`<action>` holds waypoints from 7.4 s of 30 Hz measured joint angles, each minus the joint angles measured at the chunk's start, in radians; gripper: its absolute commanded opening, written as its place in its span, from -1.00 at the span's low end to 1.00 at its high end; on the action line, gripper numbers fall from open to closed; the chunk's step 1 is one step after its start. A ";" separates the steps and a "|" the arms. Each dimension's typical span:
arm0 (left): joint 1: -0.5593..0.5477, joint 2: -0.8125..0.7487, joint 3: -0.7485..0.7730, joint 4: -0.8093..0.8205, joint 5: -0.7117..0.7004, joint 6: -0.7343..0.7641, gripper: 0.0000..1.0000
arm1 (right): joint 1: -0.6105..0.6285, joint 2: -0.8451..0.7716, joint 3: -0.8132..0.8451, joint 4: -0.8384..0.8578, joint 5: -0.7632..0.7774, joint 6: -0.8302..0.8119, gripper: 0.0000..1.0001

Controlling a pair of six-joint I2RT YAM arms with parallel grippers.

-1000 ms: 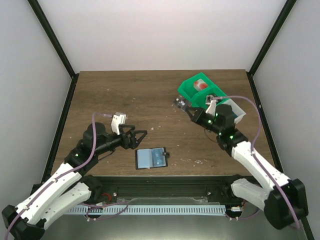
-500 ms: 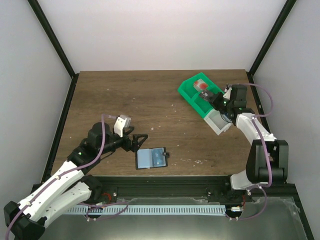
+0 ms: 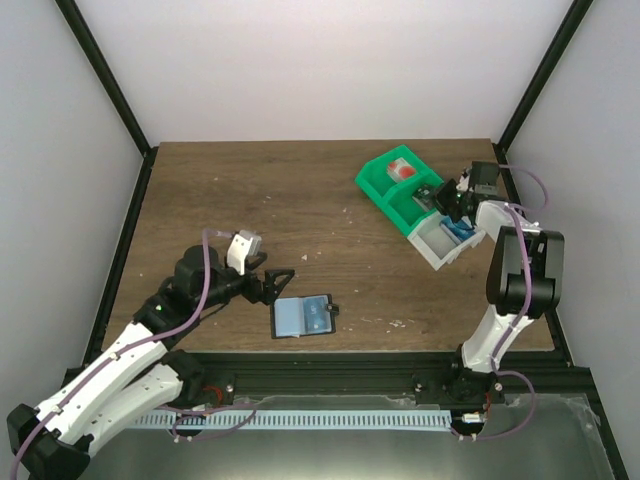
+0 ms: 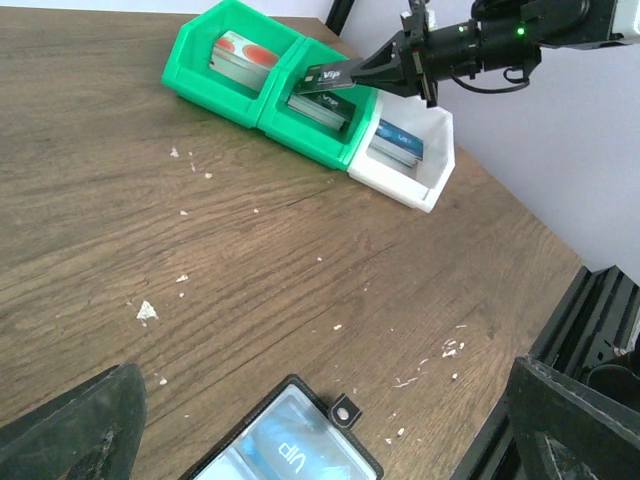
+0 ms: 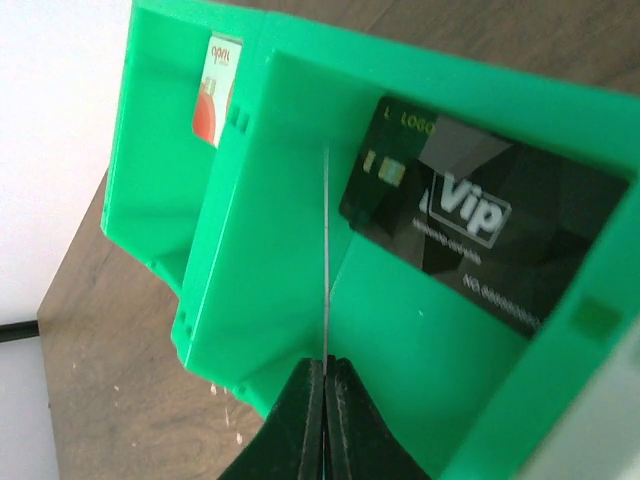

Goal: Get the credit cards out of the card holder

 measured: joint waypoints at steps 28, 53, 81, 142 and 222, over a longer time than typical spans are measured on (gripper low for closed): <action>0.000 0.000 0.000 -0.006 -0.025 0.005 0.99 | -0.019 0.121 0.105 -0.039 0.041 0.022 -0.88; 0.001 0.129 0.029 -0.059 -0.101 -0.097 0.89 | -0.027 -0.068 0.073 -0.150 0.097 0.064 -0.43; 0.003 0.328 -0.271 0.271 0.124 -0.512 0.76 | 0.673 -0.637 -0.616 0.077 -0.060 0.050 -0.38; 0.044 0.263 -0.458 0.460 0.160 -0.636 0.85 | 1.120 -0.305 -0.667 0.372 0.251 0.195 -0.28; 0.045 0.257 -0.470 0.473 0.157 -0.633 0.85 | 1.121 -0.349 -0.636 0.396 0.152 0.243 -0.23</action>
